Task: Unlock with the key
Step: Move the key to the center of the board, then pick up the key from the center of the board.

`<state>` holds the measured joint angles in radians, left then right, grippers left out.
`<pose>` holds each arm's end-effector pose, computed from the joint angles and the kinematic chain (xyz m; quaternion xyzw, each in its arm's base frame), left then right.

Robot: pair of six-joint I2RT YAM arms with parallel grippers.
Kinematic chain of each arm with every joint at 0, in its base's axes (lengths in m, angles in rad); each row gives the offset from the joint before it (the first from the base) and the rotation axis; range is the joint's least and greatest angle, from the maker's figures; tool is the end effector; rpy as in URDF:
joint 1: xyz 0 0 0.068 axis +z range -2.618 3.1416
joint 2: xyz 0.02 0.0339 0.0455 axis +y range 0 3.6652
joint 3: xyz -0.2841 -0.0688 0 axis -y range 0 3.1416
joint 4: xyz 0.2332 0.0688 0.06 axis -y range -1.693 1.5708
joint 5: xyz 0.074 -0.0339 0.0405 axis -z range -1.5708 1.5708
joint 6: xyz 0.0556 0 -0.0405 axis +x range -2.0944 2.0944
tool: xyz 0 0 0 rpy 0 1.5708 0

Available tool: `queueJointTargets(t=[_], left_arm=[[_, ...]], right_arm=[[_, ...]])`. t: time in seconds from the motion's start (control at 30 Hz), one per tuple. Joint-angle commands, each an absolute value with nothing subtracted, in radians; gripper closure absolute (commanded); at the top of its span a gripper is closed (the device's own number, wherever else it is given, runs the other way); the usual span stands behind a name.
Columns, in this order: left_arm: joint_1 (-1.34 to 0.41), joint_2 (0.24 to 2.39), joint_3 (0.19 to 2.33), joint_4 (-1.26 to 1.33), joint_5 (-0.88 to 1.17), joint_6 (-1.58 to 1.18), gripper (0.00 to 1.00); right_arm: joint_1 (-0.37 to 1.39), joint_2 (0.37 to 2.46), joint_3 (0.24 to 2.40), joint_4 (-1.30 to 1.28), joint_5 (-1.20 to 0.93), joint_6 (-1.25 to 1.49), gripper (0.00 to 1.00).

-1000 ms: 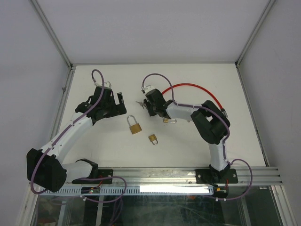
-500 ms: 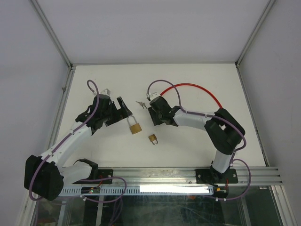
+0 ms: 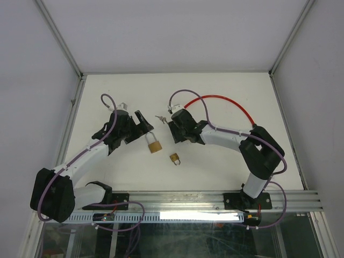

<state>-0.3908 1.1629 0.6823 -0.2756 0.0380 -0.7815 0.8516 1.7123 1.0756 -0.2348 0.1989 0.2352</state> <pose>0.2175 -0.0919 0.2308 -0.1708 0.9020 -0.2336 0.3203 0.2494 0.2681 0.2060 -0.2512 0.9011 0.0964 0.3400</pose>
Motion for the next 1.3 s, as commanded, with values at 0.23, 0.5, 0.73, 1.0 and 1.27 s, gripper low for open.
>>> queueJointTargets(t=[0.23, 0.5, 0.73, 1.0, 1.27], left_arm=[[-0.380, 1.201, 0.676, -0.177, 0.079, -0.803, 0.01], [-0.377, 1.209, 0.663, -0.168, 0.055, -0.823, 0.01], [-0.364, 1.212, 0.632, -0.114, 0.044, -0.821, 0.01], [-0.360, 1.238, 0.623, -0.098, 0.012, -0.790, 0.01], [-0.320, 1.255, 0.598, -0.083, 0.006, -0.789, 0.01]], right_arm=[[0.873, 1.799, 1.211, -0.347, 0.277, 0.298, 0.50], [0.893, 1.792, 1.254, -0.370, 0.269, 0.298, 0.48], [0.905, 1.750, 1.215, -0.317, 0.227, 0.241, 0.48], [0.905, 1.793, 1.259, -0.325, 0.242, 0.231, 0.46], [0.849, 1.909, 1.382, -0.222, 0.160, 0.133, 0.46]])
